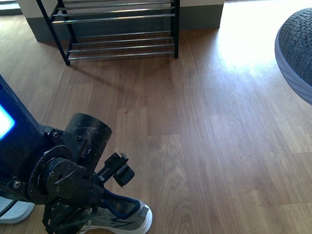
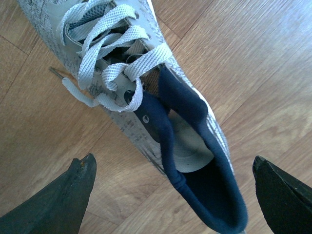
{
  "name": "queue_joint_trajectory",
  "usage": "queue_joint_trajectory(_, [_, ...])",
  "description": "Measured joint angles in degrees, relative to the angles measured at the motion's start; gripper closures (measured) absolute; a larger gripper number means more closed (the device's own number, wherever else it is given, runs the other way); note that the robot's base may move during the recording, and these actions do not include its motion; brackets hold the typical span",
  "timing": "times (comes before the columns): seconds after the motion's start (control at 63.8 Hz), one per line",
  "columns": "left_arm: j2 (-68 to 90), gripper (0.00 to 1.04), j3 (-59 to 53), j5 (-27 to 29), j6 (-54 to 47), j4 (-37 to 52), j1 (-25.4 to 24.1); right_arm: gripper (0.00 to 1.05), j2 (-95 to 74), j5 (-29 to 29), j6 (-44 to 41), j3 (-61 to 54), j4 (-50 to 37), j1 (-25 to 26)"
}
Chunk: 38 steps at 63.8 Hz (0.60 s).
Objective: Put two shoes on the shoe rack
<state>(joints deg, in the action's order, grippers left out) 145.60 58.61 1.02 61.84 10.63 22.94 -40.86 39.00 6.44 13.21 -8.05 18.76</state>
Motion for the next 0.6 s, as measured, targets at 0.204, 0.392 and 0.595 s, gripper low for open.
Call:
queue_joint_trajectory(0.204, [3.61, 0.09, 5.35, -1.14, -0.33, -3.15, -0.55, 1.03, 0.00, 0.04, 0.00, 0.00, 0.00, 0.00])
queue_joint_trajectory(0.392, [8.33, 0.09, 10.43, -2.29, 0.46, -5.27, -0.68, 1.03, 0.00, 0.00, 0.00, 0.00, 0.00, 0.00])
queue_joint_trajectory(0.595, [12.83, 0.09, 16.13, -3.02, 2.14, -8.07, -0.76, 1.03, 0.00, 0.02, 0.00, 0.00, 0.00, 0.00])
